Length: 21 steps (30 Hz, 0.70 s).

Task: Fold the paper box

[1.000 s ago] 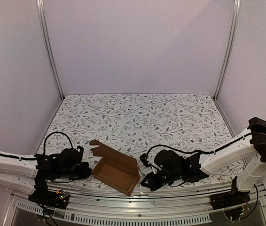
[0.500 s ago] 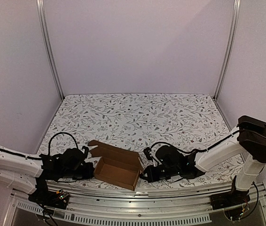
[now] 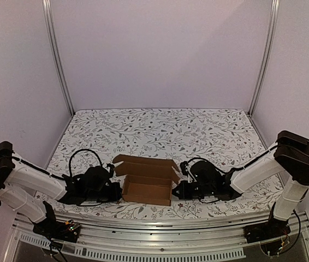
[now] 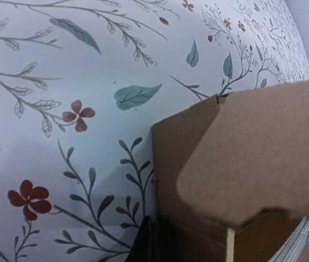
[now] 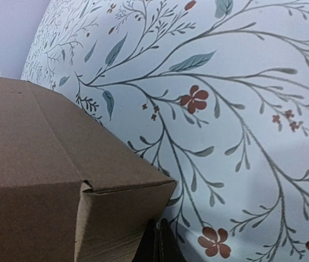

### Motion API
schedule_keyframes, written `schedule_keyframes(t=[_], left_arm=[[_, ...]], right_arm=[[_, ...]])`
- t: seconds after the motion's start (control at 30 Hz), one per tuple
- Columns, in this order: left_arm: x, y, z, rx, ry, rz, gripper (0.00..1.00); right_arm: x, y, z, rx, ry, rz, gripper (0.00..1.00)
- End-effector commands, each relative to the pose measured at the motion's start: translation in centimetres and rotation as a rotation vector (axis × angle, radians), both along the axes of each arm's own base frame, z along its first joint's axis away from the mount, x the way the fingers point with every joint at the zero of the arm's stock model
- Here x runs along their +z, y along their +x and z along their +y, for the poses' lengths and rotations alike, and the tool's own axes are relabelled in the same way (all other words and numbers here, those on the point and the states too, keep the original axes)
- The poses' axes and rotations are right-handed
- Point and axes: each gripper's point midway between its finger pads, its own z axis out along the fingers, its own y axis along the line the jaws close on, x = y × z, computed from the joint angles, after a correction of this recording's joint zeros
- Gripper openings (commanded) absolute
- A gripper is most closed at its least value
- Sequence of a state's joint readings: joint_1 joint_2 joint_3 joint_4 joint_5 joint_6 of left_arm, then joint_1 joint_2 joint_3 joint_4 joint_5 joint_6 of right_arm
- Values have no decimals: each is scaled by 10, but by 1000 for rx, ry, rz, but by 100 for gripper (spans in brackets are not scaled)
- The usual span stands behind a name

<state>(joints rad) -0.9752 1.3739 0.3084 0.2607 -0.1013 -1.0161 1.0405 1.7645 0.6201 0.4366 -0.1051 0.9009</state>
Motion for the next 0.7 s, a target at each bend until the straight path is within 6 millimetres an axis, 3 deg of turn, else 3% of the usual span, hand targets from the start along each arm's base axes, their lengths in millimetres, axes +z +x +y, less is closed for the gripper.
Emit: schedule_keyframes(t=[0.0,0.27,0.47,0.67], left_arm=[[-8,-1,-23,-72,-29,29,0],[-12,15,-45,-79,-28,13,0],[-13,17,-42,-81,17,13,0],[-9,12,-27,-82,85,17,0]], right_arm=[[-1,7,-12,-10,-11,-25,0],[-6,28,-42,-52,-78,-57,0],[-6,36,-65,-60,-132,-73,0],[4,39,-83,-51,-196,-106,1]])
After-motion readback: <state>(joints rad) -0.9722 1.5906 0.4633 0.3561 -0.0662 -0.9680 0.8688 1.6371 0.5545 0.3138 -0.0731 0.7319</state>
